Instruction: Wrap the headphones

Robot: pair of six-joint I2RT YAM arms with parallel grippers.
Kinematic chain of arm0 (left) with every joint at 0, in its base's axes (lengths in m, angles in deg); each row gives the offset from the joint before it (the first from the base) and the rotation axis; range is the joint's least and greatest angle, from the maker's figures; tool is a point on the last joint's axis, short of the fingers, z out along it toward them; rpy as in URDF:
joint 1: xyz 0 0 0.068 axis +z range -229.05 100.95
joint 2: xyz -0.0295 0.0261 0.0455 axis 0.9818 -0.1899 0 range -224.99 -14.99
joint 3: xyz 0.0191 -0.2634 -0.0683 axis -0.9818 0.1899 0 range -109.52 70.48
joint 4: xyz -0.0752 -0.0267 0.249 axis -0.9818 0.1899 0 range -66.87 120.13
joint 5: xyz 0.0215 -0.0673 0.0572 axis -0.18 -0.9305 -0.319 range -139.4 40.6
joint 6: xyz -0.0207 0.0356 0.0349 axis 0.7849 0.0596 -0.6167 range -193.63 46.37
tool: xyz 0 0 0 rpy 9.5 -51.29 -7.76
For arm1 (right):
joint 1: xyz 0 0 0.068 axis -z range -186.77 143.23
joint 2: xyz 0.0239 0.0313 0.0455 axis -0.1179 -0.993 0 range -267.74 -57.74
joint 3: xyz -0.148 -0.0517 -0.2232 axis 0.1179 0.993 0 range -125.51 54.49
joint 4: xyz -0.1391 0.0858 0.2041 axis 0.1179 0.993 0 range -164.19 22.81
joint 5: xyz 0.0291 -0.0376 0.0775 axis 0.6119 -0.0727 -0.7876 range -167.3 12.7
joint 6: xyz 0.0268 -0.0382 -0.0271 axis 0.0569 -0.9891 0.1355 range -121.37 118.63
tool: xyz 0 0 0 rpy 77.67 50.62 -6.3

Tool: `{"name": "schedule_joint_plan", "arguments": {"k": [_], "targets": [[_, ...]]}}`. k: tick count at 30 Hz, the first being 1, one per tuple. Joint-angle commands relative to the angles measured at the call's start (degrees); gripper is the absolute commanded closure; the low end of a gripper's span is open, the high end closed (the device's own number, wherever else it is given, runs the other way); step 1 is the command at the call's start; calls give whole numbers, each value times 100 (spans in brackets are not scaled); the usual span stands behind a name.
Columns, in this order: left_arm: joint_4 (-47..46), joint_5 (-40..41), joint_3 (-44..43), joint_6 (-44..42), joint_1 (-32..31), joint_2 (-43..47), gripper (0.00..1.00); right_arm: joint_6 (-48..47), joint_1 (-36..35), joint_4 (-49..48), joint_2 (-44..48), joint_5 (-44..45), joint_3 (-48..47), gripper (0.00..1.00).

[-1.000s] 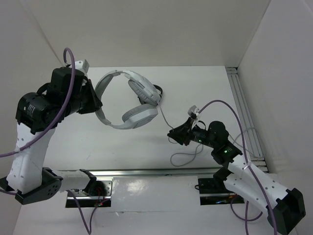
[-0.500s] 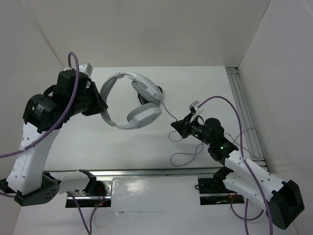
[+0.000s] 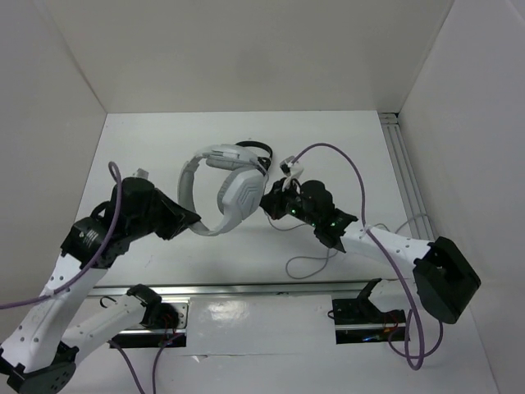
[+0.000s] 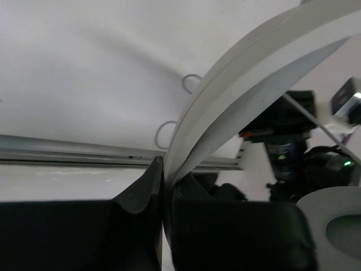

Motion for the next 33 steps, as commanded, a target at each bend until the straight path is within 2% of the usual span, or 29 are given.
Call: {"name": "schedule_joint_plan", "arguments": {"k": [1, 5, 11, 15, 20, 25, 31, 33], "targets": [[-1292, 158, 294, 1975, 10, 871, 100, 203, -587, -719, -96, 455, -103, 100], [-2003, 572, 936, 2680, -42, 1208, 100, 255, -1019, -1011, -219, 675, -41, 100], [-2085, 836, 919, 3086, -42, 805, 100, 256, -1696, -1082, -957, 676, -567, 97], [-2146, 1380, 516, 2939, -42, 323, 100, 142, -2048, -1028, -1388, 728, -823, 97], [-1514, 2346, -380, 2463, -42, -224, 100, 80, -2399, -1098, -1388, 615, -745, 97], [-1347, 3103, -198, 2410, -42, -338, 100, 80, -2637, -1512, -1336, -70, -665, 96], [-1285, 3235, 198, 2524, -42, -277, 100, -78, -2690, -1275, -1397, -265, -893, 93], [-1075, 3445, 137, 2524, -42, -277, 100, -78, -2690, -1545, -1344, -317, -824, 93]]}}
